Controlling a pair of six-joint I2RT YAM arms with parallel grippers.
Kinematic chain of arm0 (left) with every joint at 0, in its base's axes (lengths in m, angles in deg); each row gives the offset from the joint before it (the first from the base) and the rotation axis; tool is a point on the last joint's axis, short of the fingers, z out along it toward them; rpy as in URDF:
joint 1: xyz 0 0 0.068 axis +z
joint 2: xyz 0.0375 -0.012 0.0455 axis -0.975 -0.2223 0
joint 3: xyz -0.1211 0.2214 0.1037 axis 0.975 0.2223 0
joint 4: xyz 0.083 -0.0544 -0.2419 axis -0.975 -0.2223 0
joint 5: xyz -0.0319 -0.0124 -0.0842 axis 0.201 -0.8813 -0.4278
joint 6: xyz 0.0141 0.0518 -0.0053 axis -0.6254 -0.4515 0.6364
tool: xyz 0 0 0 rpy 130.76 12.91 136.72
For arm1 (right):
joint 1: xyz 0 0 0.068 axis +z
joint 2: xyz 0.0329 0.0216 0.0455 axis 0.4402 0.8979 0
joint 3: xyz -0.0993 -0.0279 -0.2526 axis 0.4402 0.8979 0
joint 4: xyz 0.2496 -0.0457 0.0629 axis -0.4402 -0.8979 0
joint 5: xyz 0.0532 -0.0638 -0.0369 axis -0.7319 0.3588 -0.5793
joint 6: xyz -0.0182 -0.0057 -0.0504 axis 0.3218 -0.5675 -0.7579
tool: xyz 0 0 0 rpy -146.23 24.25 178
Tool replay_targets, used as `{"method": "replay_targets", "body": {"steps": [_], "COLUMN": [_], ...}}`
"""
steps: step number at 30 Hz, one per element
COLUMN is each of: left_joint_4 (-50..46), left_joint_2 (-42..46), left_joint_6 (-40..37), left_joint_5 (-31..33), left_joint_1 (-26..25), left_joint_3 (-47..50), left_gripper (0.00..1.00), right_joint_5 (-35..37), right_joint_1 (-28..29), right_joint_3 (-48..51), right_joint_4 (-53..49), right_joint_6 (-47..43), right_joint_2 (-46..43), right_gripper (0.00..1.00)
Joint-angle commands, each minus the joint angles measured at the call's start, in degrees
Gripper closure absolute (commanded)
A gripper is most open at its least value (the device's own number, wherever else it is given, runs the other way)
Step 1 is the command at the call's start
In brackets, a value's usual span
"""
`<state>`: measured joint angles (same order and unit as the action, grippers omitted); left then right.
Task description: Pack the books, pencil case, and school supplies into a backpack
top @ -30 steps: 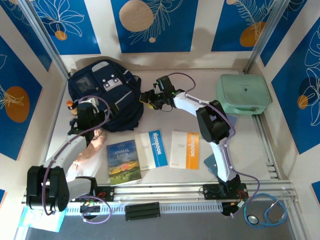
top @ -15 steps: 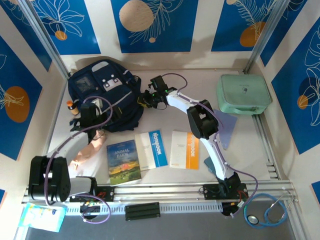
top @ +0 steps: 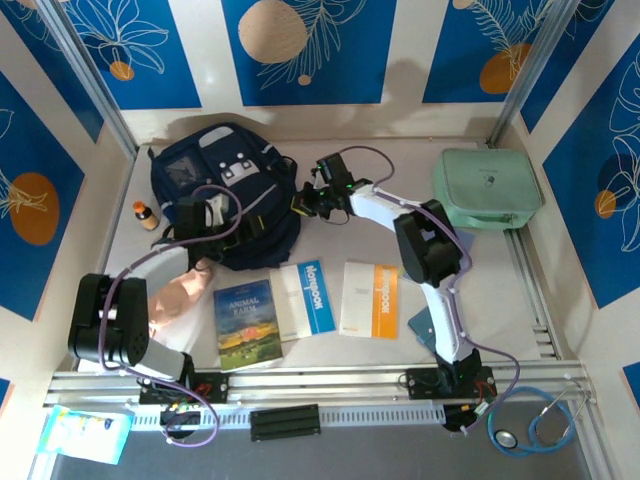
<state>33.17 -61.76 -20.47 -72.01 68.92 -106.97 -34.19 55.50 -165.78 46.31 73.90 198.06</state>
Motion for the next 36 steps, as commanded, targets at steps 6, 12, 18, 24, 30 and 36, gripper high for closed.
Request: {"method": "replay_targets", "body": {"steps": [6, 12, 18, 24, 30, 36], "left_joint_4": [-0.6, -2.2, 1.9, 3.9, 4.1, 2.0], "left_joint_2": [-1.2, -2.9, -9.3, -14.2, -18.7, -21.4], "left_joint_6": [-1.7, 0.4, 7.0, 7.8, 8.4, 8.0], "left_joint_5": [0.0, 5.2, 5.5, 3.9, 0.2, -1.5], "left_joint_1": [-7.1, -11.3, -11.7, -11.7, -11.8, -11.8], "left_joint_3": [-3.2, -3.9, -6.7, -12.2, -19.9, -25.5], "left_gripper": [0.00, 0.00, 0.00, 0.00, 0.00, 0.00], "right_joint_5": [5.6, 5.5, 5.4, 2.5, -2.2, -5.3], "right_joint_1": [-7.6, -11.2, -11.8, -13.0, -13.8, -10.9], "right_joint_3": [18.4, 27.2, 30.0, 31.5, 30.6, 32.7], "right_joint_4": [8.0, 9.7, 9.4, 9.9, 9.2, 8.7], "right_joint_6": [-1.9, -1.3, -1.0, 0.3, 3.1, 9.3], "right_joint_2": [-16.8, -24.1, -27.8, -29.4, -33.0, -36.3], "right_gripper": [1.00, 1.00, 1.00, 1.00, 1.00, 1.00]}}
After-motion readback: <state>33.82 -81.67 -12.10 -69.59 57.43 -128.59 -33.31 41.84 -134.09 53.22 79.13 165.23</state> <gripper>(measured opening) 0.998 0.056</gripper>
